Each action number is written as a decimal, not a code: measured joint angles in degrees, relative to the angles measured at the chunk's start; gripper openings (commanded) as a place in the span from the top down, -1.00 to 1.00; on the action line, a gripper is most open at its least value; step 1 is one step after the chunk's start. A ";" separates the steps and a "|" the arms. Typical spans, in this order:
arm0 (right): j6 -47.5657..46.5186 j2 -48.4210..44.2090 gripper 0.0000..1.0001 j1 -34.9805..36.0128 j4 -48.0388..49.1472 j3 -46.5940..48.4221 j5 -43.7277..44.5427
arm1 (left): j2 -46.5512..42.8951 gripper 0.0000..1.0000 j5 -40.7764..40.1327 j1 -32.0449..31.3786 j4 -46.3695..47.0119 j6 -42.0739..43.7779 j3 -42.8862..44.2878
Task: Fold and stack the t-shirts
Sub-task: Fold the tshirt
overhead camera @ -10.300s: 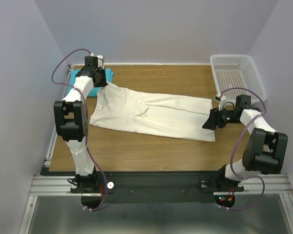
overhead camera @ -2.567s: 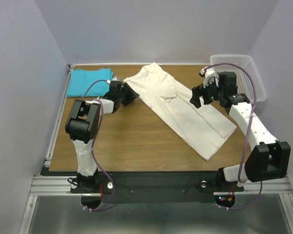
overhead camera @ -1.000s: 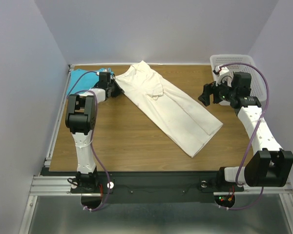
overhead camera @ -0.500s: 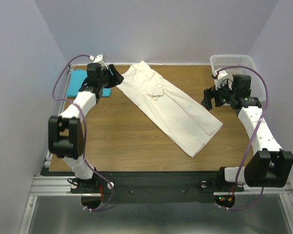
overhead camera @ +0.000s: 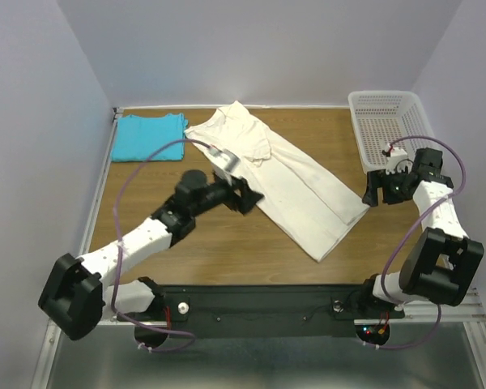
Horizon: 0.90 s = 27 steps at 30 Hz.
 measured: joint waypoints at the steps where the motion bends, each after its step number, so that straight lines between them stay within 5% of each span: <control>1: -0.22 0.59 -0.76 -0.83 -0.63 -0.24 0.00 | 0.66 -0.67 -0.28 -4.04 0.07 0.68 -0.94; 4: -0.72 3.32 -0.69 -3.67 -2.14 -0.61 -0.63 | 4.50 -0.67 -3.50 -18.29 0.63 3.54 -2.56; 9: -0.42 10.32 -0.56 -5.55 -2.78 -0.07 -2.62 | 13.97 -0.64 -10.19 -30.27 5.53 7.63 -2.47; 17: 2.27 16.85 -0.54 -6.75 -2.64 2.29 -7.96 | 31.69 -0.65 -18.67 -37.11 6.54 15.67 5.40; 27: 3.28 17.11 -0.55 -7.43 -2.16 3.37 -12.02 | 37.70 -0.65 -19.26 -41.77 8.63 29.81 10.67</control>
